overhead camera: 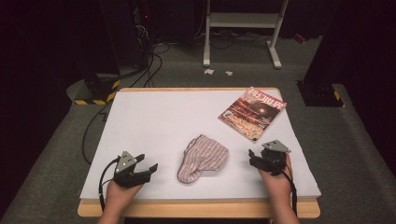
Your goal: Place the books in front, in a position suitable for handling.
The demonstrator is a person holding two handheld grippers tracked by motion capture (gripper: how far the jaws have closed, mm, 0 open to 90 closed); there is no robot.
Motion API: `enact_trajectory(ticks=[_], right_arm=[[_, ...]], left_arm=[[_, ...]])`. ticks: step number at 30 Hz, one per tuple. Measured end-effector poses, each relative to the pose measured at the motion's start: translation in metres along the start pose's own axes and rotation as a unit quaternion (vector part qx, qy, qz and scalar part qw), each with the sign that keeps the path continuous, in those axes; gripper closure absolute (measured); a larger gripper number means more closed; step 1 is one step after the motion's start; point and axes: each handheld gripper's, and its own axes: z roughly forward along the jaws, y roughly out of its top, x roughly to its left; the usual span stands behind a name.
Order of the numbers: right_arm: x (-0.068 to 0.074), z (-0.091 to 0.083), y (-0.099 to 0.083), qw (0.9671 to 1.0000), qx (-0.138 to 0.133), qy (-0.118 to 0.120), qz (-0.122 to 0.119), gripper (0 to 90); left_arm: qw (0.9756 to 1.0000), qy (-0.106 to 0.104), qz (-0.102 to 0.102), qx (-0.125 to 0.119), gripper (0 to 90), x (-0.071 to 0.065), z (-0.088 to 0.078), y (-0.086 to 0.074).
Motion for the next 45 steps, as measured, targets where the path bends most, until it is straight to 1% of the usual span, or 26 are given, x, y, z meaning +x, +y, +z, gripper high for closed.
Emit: enact_trajectory(ticks=[1, 2, 5, 7, 11, 12, 13, 14, 15, 16, 18, 21, 24, 25, 27, 29, 30, 31, 33, 34, 36, 39, 41, 43, 45], right_arm=[[-0.002, -0.002, -0.001, 1.0000, -0.005, 0.006, 0.006, 19.1], [-0.002, -0.002, -0.001, 1.0000, -0.005, 0.006, 0.006, 19.1], [-0.005, -0.005, -0.004, 0.9996, -0.014, 0.018, 0.016, 19.1], [-0.007, -0.007, -0.006, 0.9991, -0.019, 0.029, 0.025, 18.8], [-0.010, -0.009, -0.006, 0.9985, -0.029, 0.036, 0.029, 18.4], [-0.011, -0.009, -0.007, 0.9977, -0.034, 0.047, 0.035, 17.7], [-0.011, -0.009, -0.007, 0.9977, -0.034, 0.047, 0.035, 17.7], [-0.010, -0.009, -0.008, 0.9976, -0.037, 0.048, 0.033, 17.8], [-0.009, -0.009, -0.009, 0.9977, -0.041, 0.041, 0.034, 17.8], [-0.008, -0.008, -0.009, 0.9979, -0.039, 0.040, 0.034, 17.6], [-0.007, -0.007, -0.010, 0.9979, -0.038, 0.040, 0.036, 17.4], [-0.006, -0.007, -0.011, 0.9968, -0.045, 0.040, 0.053, 15.6], [-0.005, -0.006, -0.012, 0.9965, -0.039, 0.045, 0.059, 15.6], [-0.005, -0.006, -0.012, 0.9965, -0.039, 0.047, 0.057, 15.6], [-0.004, -0.006, -0.012, 0.9977, -0.034, 0.041, 0.042, 16.0], [-0.004, -0.005, -0.012, 0.9980, -0.024, 0.041, 0.042, 15.9], [-0.003, -0.005, -0.013, 0.9981, -0.016, 0.047, 0.036, 14.6], [-0.003, -0.005, -0.013, 0.9981, -0.016, 0.047, 0.036, 14.6], [-0.003, -0.007, -0.013, 0.9973, -0.015, 0.066, 0.028, 14.6], [-0.003, -0.008, -0.013, 0.9967, -0.019, 0.074, 0.027, 14.9], [-0.003, -0.011, -0.012, 0.9963, -0.026, 0.079, 0.022, 14.6], [-0.004, -0.016, -0.008, 0.9953, -0.037, 0.085, 0.028, 14.5], [-0.003, -0.019, -0.007, 0.9950, -0.039, 0.087, 0.029, 14.5], [-0.001, -0.022, -0.009, 0.9946, -0.040, 0.091, 0.028, 15.5], [0.001, -0.023, -0.012, 0.9940, -0.036, 0.099, 0.030, 17.9]], left_arm=[[1.0000, -0.003, 0.000, -0.001, 30.7, 0.000, 0.000, 0.001], [1.0000, -0.005, -0.002, -0.003, 30.7, -0.001, 0.000, 0.001], [0.9999, -0.011, -0.005, 0.001, 30.7, -0.002, 0.004, 0.002], [0.9999, -0.013, -0.003, 0.007, 30.5, -0.003, 0.008, 0.002], [0.9998, -0.016, 0.002, 0.007, 30.8, -0.006, 0.010, 0.003], [0.9998, -0.017, 0.002, 0.006, 30.8, -0.006, 0.010, 0.003], [0.9998, -0.018, 0.002, 0.005, 30.8, -0.006, 0.010, 0.003], [0.9998, -0.020, -0.001, 0.002, 30.7, -0.006, 0.010, 0.004], [0.9998, -0.022, -0.002, 0.000, 30.5, -0.006, 0.011, 0.004], [0.9997, -0.023, -0.002, 0.001, 30.5, -0.006, 0.012, 0.005], [0.9997, -0.026, 0.002, 0.003, 30.4, -0.008, 0.014, 0.007], [0.9995, -0.032, 0.004, 0.003, 30.4, -0.011, 0.016, 0.008], [0.9994, -0.033, 0.006, 0.008, 29.8, -0.012, 0.019, 0.009], [0.9994, -0.033, 0.006, 0.009, 29.7, -0.012, 0.019, 0.009], [0.9993, -0.036, -0.001, 0.009, 29.6, -0.013, 0.019, 0.010], [0.9992, -0.039, -0.003, 0.007, 29.8, -0.014, 0.018, 0.010], [0.9991, -0.041, -0.002, 0.008, 29.8, -0.015, 0.018, 0.010], [0.9991, -0.042, 0.001, 0.010, 29.8, -0.017, 0.019, 0.011], [0.9989, -0.045, 0.006, 0.014, 29.3, -0.020, 0.020, 0.012], [0.9988, -0.046, 0.008, 0.015, 28.8, -0.021, 0.021, 0.013], [0.9985, -0.051, 0.010, 0.018, 27.7, -0.024, 0.022, 0.013], [0.9979, -0.058, 0.014, 0.024, 25.8, -0.029, 0.024, 0.014], [0.9976, -0.064, 0.019, 0.019, 25.7, -0.033, 0.022, 0.015], [0.9971, -0.072, 0.018, 0.012, 25.6, -0.037, 0.020, 0.016], [0.9961, -0.085, 0.020, 0.013, 25.0, -0.042, 0.023, 0.018]])
